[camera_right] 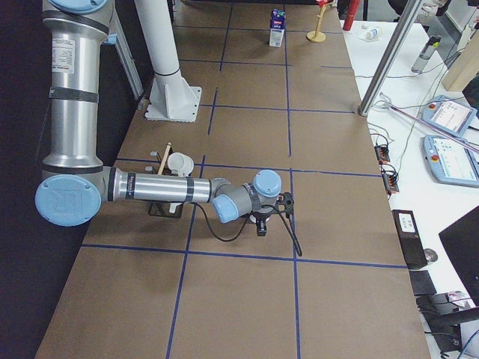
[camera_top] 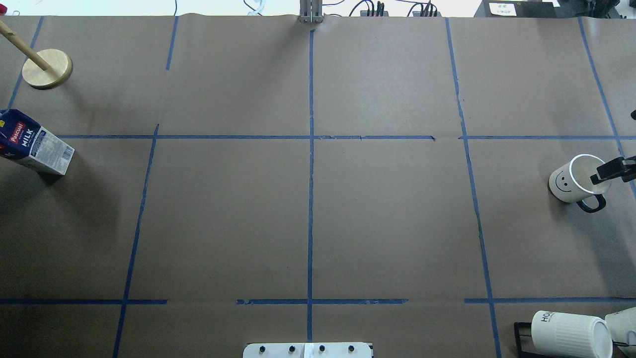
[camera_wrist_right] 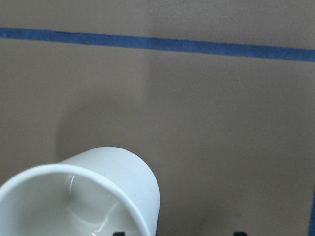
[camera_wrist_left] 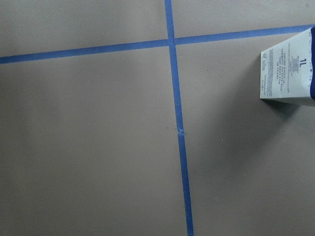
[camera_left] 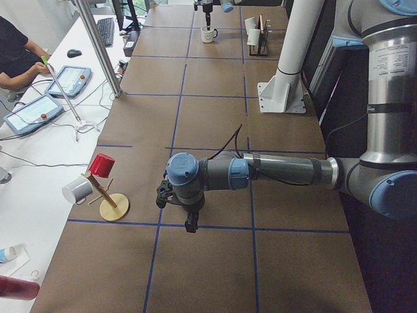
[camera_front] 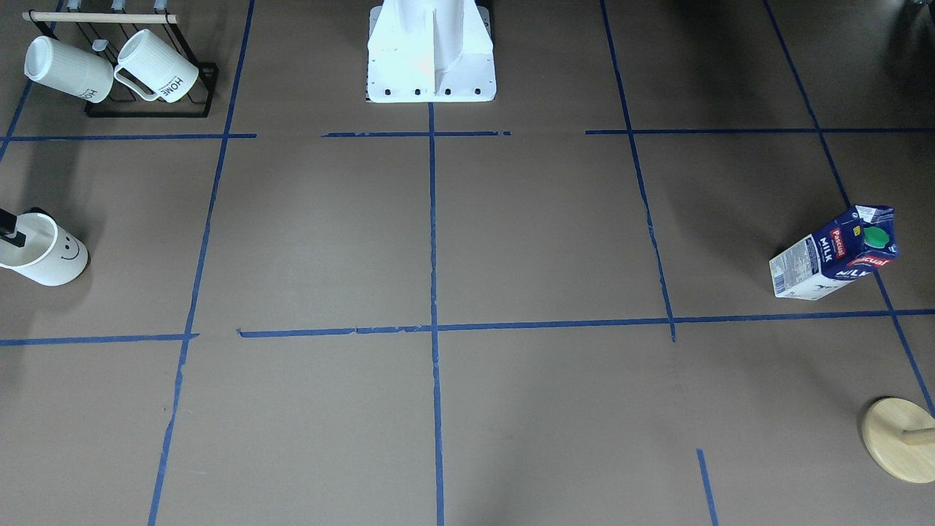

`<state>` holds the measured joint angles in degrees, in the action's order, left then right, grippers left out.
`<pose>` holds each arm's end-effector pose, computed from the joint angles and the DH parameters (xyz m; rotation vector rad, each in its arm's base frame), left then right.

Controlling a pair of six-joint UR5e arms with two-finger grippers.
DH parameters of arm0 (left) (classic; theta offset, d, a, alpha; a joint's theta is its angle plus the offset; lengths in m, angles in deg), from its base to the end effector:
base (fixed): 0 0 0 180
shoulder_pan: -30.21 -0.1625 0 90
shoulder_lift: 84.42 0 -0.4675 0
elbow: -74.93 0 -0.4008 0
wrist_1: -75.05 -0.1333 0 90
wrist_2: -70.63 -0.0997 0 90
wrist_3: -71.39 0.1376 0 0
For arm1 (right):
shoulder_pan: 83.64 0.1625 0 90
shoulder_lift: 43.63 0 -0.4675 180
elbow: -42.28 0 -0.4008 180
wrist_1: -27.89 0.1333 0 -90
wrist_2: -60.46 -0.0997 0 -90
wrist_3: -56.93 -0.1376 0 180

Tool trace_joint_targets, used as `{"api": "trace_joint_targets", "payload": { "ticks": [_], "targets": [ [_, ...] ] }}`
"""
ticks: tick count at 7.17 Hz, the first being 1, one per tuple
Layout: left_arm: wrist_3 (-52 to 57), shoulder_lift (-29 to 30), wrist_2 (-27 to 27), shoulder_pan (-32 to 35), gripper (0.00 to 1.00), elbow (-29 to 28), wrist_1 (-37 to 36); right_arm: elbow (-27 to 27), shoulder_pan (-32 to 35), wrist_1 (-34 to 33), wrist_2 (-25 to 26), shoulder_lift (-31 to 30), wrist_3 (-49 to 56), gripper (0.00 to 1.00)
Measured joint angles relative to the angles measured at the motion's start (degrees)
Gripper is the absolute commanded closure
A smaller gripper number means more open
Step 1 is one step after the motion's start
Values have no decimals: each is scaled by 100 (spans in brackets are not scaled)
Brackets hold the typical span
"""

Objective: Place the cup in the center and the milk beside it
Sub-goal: 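Grasp the white mug by its rim with the right gripper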

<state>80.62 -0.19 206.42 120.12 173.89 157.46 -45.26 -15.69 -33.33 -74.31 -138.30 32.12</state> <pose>-0.0340 -0.4453 0.7086 -0.0088 0.8025 0.1232 -0.1496 -0.4663 0.7322 0.0219 -0.8503 -0.1024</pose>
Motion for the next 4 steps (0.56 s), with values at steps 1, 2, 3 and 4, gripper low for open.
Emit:
{"api": "trace_joint_targets", "payload": {
  "ticks": [1,2,3,4],
  "targets": [
    [0,-1,0,0,0,0,-3,29,-43,11,46,14,-4,100],
    [0,-18,4,0,0,1,-3,0,-59,-1,49,83,-8,100],
    [0,-48,64,0,0,1,1,-97,-77,-43,33,216,-25,100],
    [2,-88,208,0,0,4,5,-318,-153,-75,28,321,-163,100]
  ]
}}
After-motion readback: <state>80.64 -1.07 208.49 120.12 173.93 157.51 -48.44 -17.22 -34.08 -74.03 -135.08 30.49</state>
